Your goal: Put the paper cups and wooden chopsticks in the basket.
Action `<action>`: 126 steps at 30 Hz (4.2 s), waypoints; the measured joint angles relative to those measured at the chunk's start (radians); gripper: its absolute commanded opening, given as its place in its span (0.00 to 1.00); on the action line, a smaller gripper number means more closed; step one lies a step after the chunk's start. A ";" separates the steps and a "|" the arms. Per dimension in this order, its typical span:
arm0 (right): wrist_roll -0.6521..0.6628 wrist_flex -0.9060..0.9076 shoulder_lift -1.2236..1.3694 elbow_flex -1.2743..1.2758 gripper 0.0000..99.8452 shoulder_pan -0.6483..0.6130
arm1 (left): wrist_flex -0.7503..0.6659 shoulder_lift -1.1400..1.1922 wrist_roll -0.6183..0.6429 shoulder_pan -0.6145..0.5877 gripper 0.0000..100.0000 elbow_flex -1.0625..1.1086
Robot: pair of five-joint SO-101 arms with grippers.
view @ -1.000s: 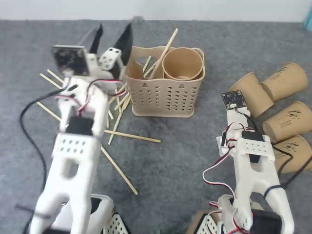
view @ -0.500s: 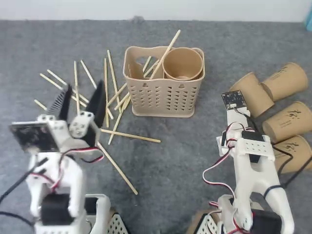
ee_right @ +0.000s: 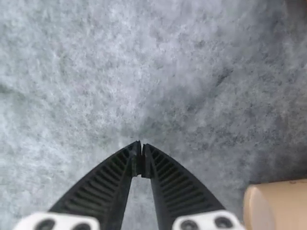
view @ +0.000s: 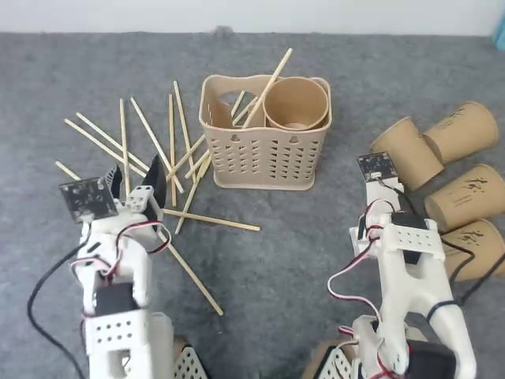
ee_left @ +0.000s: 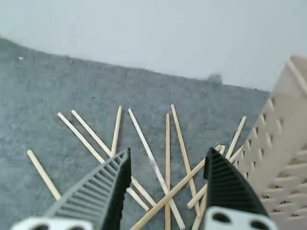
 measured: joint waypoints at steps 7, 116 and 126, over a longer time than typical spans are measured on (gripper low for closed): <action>0.044 0.273 -0.270 0.000 0.01 0.083 | -0.132 0.471 0.017 -0.009 0.24 -0.117; 0.287 0.506 0.100 -0.423 0.00 0.480 | -0.212 0.907 -0.040 -0.035 0.01 -0.341; 0.264 0.658 0.101 -0.687 0.01 0.588 | -0.212 0.907 -0.040 -0.035 0.02 -0.341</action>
